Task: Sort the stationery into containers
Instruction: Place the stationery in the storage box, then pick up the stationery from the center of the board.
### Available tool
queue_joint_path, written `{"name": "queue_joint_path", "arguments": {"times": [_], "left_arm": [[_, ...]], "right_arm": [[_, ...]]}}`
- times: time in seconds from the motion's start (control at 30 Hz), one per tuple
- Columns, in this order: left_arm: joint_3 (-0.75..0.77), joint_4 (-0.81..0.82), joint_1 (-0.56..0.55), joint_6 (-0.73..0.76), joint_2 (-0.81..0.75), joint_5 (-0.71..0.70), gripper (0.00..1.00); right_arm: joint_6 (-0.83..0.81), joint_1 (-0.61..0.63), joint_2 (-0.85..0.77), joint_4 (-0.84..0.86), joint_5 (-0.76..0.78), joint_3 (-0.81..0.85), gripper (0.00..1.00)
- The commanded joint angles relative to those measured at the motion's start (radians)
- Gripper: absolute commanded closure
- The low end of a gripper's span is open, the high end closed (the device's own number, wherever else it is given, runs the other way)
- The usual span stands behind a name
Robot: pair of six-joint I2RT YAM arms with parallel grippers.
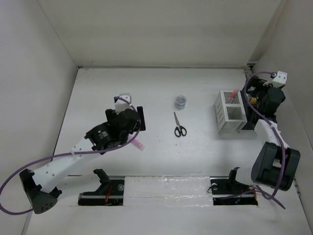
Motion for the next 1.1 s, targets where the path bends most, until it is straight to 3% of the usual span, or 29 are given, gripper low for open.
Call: {"name": "queue_joint_path", "arguments": {"times": [0.0, 0.07, 0.13, 0.2, 0.4, 0.57, 0.73, 0.9, 1.07], "left_arm": [[0.031, -0.051, 0.018, -0.075, 0.06, -0.062, 0.0], [0.069, -0.067, 0.122, -0.109, 0.109, 0.019, 0.0], [0.07, -0.041, 0.204, -0.147, 0.119, 0.186, 0.0], [0.039, -0.009, 0.259, -0.207, 0.119, 0.223, 0.0], [0.016, -0.068, 0.259, -0.487, 0.232, 0.136, 0.0], [-0.018, -0.077, 0.259, -0.62, 0.29, 0.125, 0.0], [-0.067, -0.032, 0.259, -0.666, 0.291, 0.192, 0.0], [-0.069, -0.054, 0.123, -0.796, 0.359, 0.215, 0.0], [-0.094, -0.093, 0.06, -0.94, 0.419, 0.215, 0.0]], "right_arm": [[-0.011, 0.115, -0.143, -0.04, -0.007, 0.084, 0.0], [-0.044, 0.252, -0.203, -0.151, 0.071, 0.122, 0.0], [-0.07, 0.382, -0.237, -0.238, 0.146, 0.132, 0.0], [-0.07, 0.45, -0.289, -0.283, 0.159, 0.142, 0.0], [-0.016, 0.634, -0.36, -0.314, 0.064, 0.072, 0.0], [-0.031, 0.769, -0.35, -0.34, 0.016, 0.063, 0.0], [-0.061, 0.873, -0.314, -0.495, 0.05, 0.13, 0.0], [-0.061, 0.893, -0.292, -0.495, 0.062, 0.148, 0.0], [-0.061, 0.893, -0.301, -0.495, 0.044, 0.138, 0.0]]}}
